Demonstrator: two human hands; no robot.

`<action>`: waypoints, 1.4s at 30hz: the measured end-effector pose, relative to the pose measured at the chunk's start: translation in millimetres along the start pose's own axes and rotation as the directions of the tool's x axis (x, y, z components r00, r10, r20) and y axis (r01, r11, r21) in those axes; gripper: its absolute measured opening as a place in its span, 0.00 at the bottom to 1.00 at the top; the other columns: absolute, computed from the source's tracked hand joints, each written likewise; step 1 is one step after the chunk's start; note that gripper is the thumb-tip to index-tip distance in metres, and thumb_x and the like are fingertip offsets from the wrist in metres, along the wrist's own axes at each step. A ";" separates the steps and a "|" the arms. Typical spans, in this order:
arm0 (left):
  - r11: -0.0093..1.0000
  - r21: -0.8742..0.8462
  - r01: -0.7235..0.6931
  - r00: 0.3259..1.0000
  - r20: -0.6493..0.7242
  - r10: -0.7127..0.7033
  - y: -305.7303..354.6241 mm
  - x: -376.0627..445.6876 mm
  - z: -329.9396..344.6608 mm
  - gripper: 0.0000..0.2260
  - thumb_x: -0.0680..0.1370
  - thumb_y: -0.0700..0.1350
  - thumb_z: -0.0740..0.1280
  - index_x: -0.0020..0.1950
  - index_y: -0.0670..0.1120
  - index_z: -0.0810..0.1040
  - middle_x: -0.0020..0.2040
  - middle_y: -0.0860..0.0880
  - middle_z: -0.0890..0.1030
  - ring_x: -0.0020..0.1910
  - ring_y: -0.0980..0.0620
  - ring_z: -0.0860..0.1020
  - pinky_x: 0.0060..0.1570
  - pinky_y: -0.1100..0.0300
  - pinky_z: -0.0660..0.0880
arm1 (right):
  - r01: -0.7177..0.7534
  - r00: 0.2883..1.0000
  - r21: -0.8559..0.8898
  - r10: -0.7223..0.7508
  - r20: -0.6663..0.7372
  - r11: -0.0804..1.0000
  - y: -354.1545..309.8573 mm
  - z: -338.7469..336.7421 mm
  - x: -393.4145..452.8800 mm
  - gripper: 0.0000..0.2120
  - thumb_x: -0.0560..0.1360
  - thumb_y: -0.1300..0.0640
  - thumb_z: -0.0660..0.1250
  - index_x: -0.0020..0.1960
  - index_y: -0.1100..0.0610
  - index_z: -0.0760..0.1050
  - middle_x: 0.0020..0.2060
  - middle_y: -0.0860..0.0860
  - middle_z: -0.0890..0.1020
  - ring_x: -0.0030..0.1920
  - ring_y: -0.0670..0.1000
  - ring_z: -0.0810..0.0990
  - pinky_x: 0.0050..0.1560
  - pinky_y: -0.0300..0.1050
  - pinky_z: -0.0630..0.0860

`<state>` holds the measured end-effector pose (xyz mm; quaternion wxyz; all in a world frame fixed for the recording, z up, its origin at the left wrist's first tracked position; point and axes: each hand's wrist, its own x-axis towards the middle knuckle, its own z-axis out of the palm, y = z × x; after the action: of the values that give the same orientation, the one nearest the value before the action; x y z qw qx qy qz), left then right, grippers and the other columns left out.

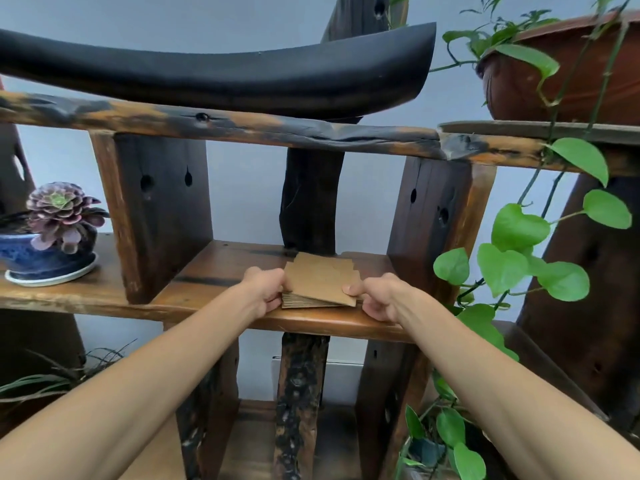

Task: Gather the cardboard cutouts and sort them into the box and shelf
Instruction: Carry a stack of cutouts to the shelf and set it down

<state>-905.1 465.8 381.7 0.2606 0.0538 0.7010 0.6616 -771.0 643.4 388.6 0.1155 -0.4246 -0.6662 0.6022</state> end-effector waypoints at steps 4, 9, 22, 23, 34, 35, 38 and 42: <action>0.999 -0.035 0.015 0.996 0.093 -0.012 2.5 1.2 -8.9 0.18 0.70 0.27 0.68 0.55 0.44 0.78 0.67 0.37 0.75 0.66 0.42 0.74 0.58 0.54 0.78 | 0.011 0.997 0.095 -0.019 0.078 0.995 1.9 -1.0 0.8 0.25 0.70 0.62 0.80 0.64 0.60 0.77 0.45 0.51 0.78 0.35 0.44 0.73 0.34 0.36 0.74; 0.995 0.022 -0.095 0.980 0.180 0.090 8.6 3.2 -20.2 0.33 0.69 0.25 0.68 0.72 0.44 0.70 0.56 0.45 0.79 0.56 0.45 0.77 0.51 0.56 0.78 | 0.204 0.971 0.194 -0.223 0.083 0.960 7.6 18.1 -3.2 0.20 0.75 0.66 0.74 0.65 0.59 0.77 0.58 0.53 0.84 0.55 0.48 0.82 0.50 0.39 0.80; 0.552 0.600 -0.579 0.800 0.288 0.526 1.5 9.2 -25.7 0.29 0.73 0.50 0.68 0.72 0.56 0.61 0.64 0.50 0.75 0.65 0.46 0.65 0.68 0.46 0.67 | 0.529 0.825 -0.393 -0.564 0.029 0.753 20.8 55.5 -22.0 0.42 0.79 0.50 0.69 0.79 0.36 0.42 0.74 0.49 0.70 0.73 0.55 0.71 0.74 0.60 0.67; 0.526 0.629 -0.572 0.800 0.286 0.528 1.7 10.3 -26.0 0.27 0.73 0.52 0.68 0.70 0.55 0.64 0.63 0.50 0.75 0.65 0.46 0.65 0.67 0.47 0.68 | 0.525 0.822 -0.416 -0.568 0.023 0.743 19.2 55.7 -22.6 0.43 0.78 0.49 0.70 0.79 0.37 0.42 0.73 0.50 0.70 0.72 0.55 0.72 0.74 0.60 0.68; 0.500 0.612 -0.613 0.779 0.362 0.511 -2.0 16.2 -25.3 0.31 0.70 0.52 0.74 0.65 0.52 0.61 0.64 0.49 0.77 0.62 0.48 0.77 0.64 0.49 0.75 | 0.411 0.841 -0.654 -0.542 0.002 0.636 11.4 62.1 -17.9 0.43 0.74 0.45 0.70 0.78 0.50 0.46 0.70 0.55 0.71 0.66 0.60 0.76 0.66 0.56 0.73; 0.495 0.613 -0.615 0.777 0.365 0.513 -2.5 17.2 -25.3 0.32 0.69 0.52 0.75 0.66 0.51 0.61 0.64 0.49 0.76 0.62 0.48 0.77 0.64 0.49 0.75 | 0.401 0.840 -0.670 -0.542 -0.003 0.625 11.9 63.0 -17.2 0.44 0.74 0.44 0.70 0.78 0.51 0.46 0.70 0.55 0.71 0.66 0.60 0.77 0.65 0.56 0.74; 0.484 0.615 -0.623 0.768 0.364 0.527 1.3 20.6 -25.1 0.33 0.69 0.52 0.76 0.66 0.50 0.61 0.65 0.48 0.75 0.63 0.48 0.76 0.65 0.50 0.74 | 0.400 0.829 -0.690 -0.560 -0.009 0.603 8.6 63.8 -16.8 0.45 0.74 0.42 0.70 0.79 0.51 0.46 0.70 0.55 0.71 0.67 0.60 0.76 0.66 0.56 0.73; 0.478 0.599 -0.642 0.751 0.368 0.548 3.0 25.2 -25.9 0.35 0.69 0.52 0.76 0.68 0.50 0.60 0.65 0.49 0.75 0.64 0.48 0.75 0.65 0.51 0.74 | 0.422 0.800 -0.690 -0.599 -0.021 0.588 7.3 65.3 -15.8 0.43 0.75 0.41 0.70 0.80 0.50 0.47 0.69 0.54 0.71 0.67 0.58 0.76 0.66 0.56 0.74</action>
<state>-938.8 453.5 376.8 0.0175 0.4287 0.8139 0.3917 -801.6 585.7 371.5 0.2124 -0.2983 -0.9062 0.2112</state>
